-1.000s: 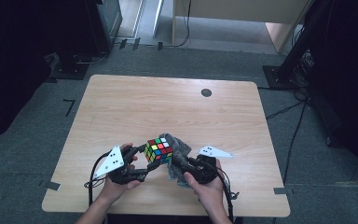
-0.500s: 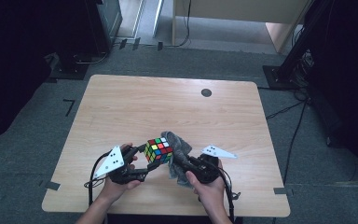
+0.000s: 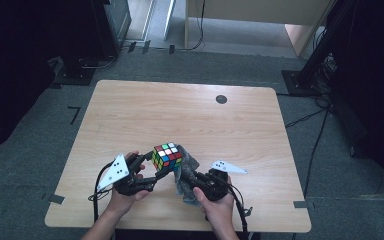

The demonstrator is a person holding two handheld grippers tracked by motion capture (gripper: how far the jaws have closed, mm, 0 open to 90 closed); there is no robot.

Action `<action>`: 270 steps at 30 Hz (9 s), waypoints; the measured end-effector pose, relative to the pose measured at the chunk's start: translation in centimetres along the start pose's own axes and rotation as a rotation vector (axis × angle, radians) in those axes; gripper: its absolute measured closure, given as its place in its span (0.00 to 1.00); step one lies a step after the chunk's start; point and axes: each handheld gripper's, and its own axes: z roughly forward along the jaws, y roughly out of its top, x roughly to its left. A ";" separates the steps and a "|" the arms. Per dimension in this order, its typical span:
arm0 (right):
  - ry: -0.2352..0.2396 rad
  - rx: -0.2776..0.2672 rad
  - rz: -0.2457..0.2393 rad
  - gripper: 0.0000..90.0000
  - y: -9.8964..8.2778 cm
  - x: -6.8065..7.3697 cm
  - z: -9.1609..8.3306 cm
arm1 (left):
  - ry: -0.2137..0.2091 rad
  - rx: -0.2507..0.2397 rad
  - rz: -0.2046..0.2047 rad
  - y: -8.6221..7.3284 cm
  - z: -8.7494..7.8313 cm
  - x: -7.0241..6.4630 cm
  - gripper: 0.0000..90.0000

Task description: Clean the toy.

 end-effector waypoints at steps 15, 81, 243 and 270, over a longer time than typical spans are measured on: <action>0.216 0.028 0.144 0.77 -1.6 0.9 1.8 | 0.005 -0.005 0.008 -0.8 1.0 -1.0 0.38; -0.504 -0.098 -0.341 0.31 3.1 -1.7 -3.1 | 0.040 0.127 0.070 -2.0 0.9 0.3 0.38; -0.118 0.191 -0.361 0.38 3.4 3.4 -1.2 | 0.166 0.311 0.632 -1.7 2.2 -3.0 0.20; -0.401 0.052 -0.322 0.18 4.6 -1.0 -3.4 | 0.083 0.256 0.227 -0.8 0.7 0.3 0.37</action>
